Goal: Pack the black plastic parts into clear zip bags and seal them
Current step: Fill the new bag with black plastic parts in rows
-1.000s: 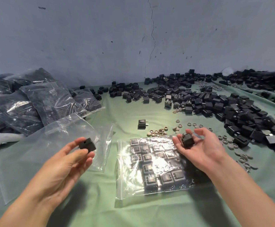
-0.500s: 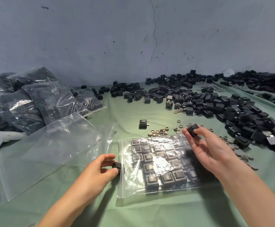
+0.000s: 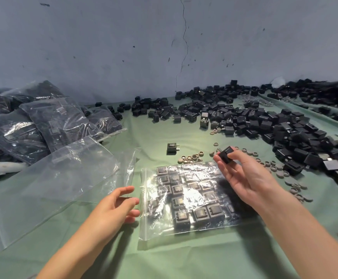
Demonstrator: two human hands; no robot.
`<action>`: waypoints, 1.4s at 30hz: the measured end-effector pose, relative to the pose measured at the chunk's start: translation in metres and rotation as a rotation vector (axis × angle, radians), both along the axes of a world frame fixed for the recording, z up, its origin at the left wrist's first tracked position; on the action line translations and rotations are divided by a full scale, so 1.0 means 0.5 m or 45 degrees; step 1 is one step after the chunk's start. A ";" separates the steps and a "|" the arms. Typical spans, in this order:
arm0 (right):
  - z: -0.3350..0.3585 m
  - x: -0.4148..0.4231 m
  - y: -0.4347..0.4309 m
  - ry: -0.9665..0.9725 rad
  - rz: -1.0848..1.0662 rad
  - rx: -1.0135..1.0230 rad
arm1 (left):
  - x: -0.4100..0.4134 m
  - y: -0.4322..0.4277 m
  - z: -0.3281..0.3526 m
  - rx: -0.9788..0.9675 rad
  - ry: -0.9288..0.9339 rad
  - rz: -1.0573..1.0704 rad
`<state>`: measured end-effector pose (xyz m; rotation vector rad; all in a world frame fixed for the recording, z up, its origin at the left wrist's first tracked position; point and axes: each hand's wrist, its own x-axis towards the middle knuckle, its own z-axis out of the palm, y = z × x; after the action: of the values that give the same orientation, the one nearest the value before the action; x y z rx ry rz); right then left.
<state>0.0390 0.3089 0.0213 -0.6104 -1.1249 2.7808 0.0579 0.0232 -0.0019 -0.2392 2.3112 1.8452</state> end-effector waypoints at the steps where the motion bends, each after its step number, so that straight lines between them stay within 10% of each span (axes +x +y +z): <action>1: 0.000 0.000 -0.001 0.006 0.005 0.014 | 0.001 0.005 0.002 0.026 -0.017 -0.015; 21: -0.016 -0.006 -0.021 0.033 0.030 0.149 | 0.001 0.041 0.012 0.496 -0.313 0.002; 26: -0.020 -0.006 -0.041 0.088 0.086 0.600 | 0.001 0.031 0.012 0.326 -0.172 0.054; 31: -0.035 0.020 -0.076 0.468 0.096 1.474 | -0.001 0.023 0.003 -0.196 0.459 0.189; 42: -0.061 0.035 -0.152 0.886 0.412 1.805 | 0.017 0.069 0.016 0.362 0.299 -0.137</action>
<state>0.0566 0.2329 -0.0092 0.6472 -2.4495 1.3409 0.0664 0.0576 0.0060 0.1446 2.1105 2.2145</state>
